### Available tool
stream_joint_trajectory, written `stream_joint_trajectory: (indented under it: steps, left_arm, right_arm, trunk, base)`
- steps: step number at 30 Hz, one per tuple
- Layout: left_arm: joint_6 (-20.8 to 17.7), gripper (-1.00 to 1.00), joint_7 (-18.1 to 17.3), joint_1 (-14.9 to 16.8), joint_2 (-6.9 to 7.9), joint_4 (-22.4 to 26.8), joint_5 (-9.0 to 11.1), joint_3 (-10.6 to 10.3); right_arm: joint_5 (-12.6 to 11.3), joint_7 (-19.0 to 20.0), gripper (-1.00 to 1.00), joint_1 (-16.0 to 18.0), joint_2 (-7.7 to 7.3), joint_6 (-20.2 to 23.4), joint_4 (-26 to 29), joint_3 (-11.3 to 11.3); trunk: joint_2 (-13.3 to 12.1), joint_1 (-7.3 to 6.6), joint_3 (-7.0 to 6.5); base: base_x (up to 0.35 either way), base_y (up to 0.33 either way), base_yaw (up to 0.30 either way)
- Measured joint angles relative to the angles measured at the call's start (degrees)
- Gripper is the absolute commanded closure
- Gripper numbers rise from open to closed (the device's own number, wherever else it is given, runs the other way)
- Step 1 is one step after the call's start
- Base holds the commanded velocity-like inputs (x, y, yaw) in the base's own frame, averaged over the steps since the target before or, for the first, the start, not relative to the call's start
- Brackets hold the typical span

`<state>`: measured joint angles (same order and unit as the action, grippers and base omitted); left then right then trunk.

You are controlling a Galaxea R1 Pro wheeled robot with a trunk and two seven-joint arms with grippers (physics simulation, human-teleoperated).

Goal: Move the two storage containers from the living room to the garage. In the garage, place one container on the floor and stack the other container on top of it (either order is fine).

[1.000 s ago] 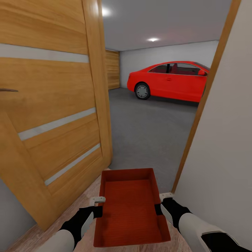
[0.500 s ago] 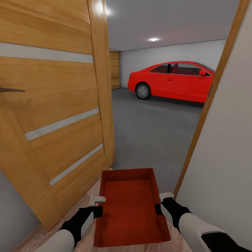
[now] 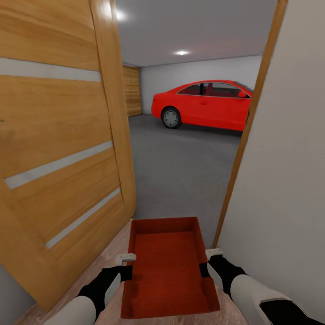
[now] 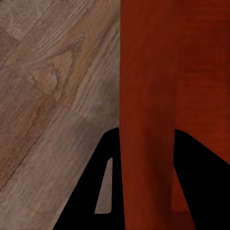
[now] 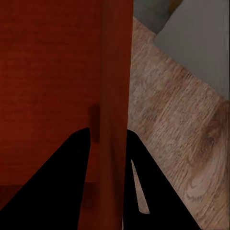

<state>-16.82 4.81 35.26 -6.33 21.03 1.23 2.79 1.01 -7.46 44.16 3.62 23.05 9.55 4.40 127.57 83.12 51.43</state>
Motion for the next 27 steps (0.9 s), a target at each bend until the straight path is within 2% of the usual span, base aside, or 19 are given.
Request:
stream_joint_trajectory:
  steps: [5,15,27]
  left_arm:
    - [-0.02,1.00,0.02,-0.02,0.01,0.03,-0.03,0.00]
    - [-0.03,1.00,0.02,-0.02,0.01,0.04,-0.01,-0.06]
    - [-0.03,1.00,0.01,-0.01,0.01,0.03,-0.01,-0.06]
  right_arm:
    - [0.01,0.01,1.00,0.01,0.01,-0.01,-0.02,0.00]
    - [0.00,0.02,1.00,0.01,0.01,-0.02,-0.02,0.00]
    - [0.01,0.01,1.00,0.01,0.01,-0.02,-0.02,-0.02]
  trunk:
    - [0.00,0.00,-0.04]
    - [0.00,-0.01,-0.05]
    - [0.00,0.00,-0.05]
  base:
    - [0.004,0.032,-0.099]
    - [0.061,0.142,-0.010]
    - [0.007,0.040,0.000]
